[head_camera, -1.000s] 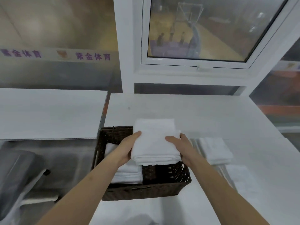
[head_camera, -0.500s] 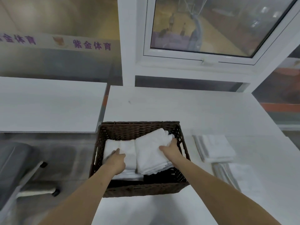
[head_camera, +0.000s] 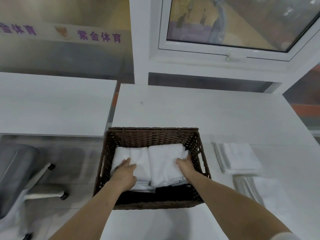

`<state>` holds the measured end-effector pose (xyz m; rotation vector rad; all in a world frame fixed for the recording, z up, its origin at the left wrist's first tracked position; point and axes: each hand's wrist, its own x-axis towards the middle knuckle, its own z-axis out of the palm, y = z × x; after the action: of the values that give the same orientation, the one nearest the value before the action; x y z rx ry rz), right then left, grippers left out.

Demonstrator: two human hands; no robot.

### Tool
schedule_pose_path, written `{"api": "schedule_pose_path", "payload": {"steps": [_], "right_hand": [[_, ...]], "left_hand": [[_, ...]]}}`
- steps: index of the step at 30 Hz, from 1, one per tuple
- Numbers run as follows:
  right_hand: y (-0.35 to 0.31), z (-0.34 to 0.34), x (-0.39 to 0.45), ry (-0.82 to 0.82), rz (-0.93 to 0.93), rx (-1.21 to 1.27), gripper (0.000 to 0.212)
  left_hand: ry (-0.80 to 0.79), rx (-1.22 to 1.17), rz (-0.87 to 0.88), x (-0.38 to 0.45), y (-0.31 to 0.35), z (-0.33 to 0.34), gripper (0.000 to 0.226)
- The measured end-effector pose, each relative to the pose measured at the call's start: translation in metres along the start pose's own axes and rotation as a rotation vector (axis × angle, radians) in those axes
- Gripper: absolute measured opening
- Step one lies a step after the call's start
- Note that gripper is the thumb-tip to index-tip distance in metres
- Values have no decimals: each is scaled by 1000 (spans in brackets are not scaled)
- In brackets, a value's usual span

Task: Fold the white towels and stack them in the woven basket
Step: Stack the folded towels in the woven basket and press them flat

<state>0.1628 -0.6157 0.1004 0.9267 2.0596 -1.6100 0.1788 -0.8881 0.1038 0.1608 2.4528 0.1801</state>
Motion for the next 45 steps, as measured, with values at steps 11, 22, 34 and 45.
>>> {"api": "schedule_pose_path", "payload": {"steps": [11,22,34,45], "right_hand": [[-6,9,-27,115,-473,-1175,93],[14,19,8,-164,33,-915,89],[-1,28,-1,105,-490,-1247,68],[12,51,19,-201,-554,-1419,68]], "left_hand": [[121,85,-90,3,25,3,62],[-19,61,-15,16,24,14,65],[-134,35,-24,21,23,15,69],[-148,29,-16,21,22,14,70]]}}
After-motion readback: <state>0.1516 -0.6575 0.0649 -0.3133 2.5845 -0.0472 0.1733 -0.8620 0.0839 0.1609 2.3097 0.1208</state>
